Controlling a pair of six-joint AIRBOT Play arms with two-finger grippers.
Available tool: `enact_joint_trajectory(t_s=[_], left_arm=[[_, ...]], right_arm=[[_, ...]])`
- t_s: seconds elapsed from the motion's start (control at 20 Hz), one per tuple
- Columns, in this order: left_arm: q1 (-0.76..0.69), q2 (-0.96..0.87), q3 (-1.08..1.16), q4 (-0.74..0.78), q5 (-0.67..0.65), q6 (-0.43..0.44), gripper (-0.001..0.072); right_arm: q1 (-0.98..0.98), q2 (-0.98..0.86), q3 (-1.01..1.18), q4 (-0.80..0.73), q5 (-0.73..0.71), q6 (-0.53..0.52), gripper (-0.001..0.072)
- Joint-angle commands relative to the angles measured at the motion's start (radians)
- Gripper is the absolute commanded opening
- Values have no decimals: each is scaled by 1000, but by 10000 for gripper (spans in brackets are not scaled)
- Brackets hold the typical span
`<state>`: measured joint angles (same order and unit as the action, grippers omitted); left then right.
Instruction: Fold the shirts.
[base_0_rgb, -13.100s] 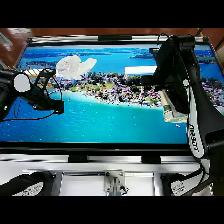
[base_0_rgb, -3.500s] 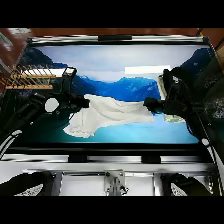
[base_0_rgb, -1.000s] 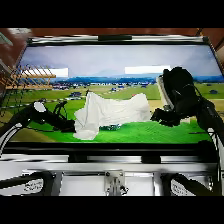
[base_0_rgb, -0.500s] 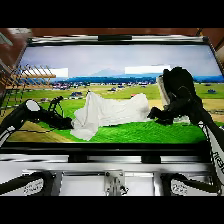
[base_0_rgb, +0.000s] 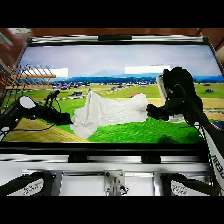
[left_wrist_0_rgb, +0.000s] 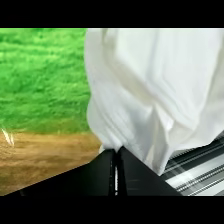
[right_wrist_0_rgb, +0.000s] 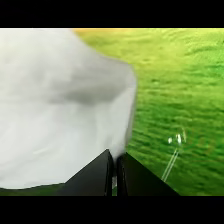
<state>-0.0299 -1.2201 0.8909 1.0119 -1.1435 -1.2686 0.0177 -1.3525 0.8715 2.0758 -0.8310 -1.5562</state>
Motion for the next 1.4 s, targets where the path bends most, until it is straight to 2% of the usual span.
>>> enact_joint_trajectory(t_s=[0.0,0.15,0.25,0.4,0.65,0.8,0.95,1.05,1.2,1.35], left_arm=[[1,82,151,-3,6,0,27],[10,182,398,1,39,5,27],[41,232,583,0,95,2,28],[91,277,856,0,183,-49,27],[105,348,1141,0,254,-72,27],[105,407,1152,36,257,-71,27],[105,432,1152,174,265,-71,27],[105,423,1146,224,264,-71,28],[105,406,1064,293,256,-71,28],[105,358,912,335,233,-71,28]], right_arm=[[8,156,34,-24,16,-57,68],[8,360,156,-25,47,-175,68],[8,488,258,-32,129,-219,67],[8,622,419,-74,217,-219,68],[8,742,597,-76,218,-212,68],[8,801,629,-77,219,-200,67],[8,821,629,-79,168,-166,68],[8,803,629,-109,87,-119,68],[8,715,629,-180,-93,5,68],[8,545,628,-238,-292,41,68]])
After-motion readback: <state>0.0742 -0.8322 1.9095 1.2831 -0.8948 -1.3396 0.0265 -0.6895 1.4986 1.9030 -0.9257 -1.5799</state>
